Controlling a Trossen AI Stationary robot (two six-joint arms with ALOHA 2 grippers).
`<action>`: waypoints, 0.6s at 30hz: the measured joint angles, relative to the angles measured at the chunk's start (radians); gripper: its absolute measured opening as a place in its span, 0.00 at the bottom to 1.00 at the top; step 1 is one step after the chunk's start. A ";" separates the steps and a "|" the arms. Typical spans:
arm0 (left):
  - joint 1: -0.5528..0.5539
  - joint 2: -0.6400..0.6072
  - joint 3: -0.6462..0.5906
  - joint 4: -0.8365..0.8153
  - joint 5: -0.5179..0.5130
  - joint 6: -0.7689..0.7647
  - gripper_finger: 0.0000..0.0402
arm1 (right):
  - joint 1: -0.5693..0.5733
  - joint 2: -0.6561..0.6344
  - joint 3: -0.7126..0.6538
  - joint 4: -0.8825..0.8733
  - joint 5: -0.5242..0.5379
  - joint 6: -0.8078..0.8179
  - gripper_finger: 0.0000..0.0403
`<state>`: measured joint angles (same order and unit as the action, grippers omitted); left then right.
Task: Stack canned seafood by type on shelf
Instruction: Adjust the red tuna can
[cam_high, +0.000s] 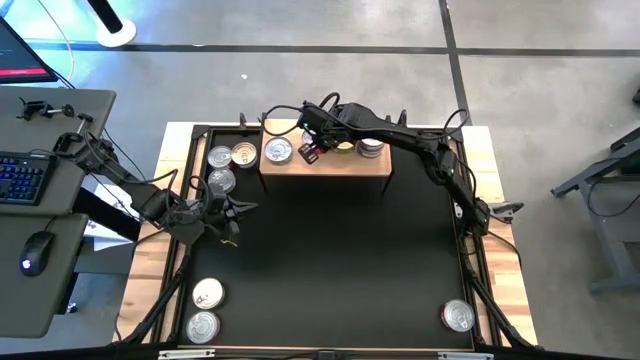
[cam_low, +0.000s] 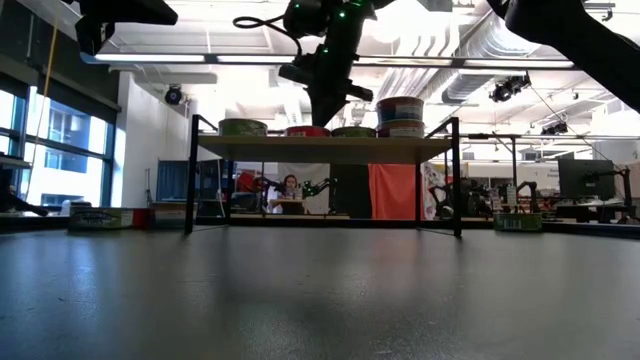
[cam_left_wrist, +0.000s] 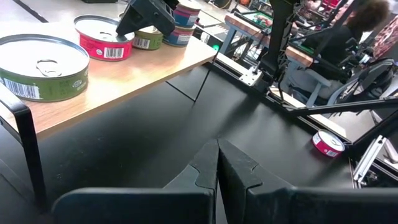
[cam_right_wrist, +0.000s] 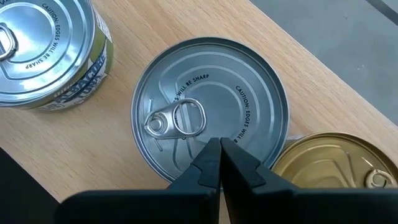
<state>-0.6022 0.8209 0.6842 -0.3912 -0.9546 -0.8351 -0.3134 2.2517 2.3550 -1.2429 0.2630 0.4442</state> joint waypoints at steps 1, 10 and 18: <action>0.000 0.000 0.000 0.000 0.000 0.000 0.00 | 0.000 0.000 0.000 -0.003 0.000 0.000 0.00; 0.000 0.000 0.000 0.000 0.000 0.000 0.00 | 0.000 -0.001 0.001 -0.026 0.000 0.001 0.00; 0.000 0.000 0.000 0.000 0.001 0.000 0.00 | 0.000 -0.001 0.001 -0.025 0.015 0.011 0.00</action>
<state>-0.6022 0.8207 0.6842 -0.3916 -0.9539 -0.8356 -0.3129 2.2505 2.3558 -1.2674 0.2780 0.4550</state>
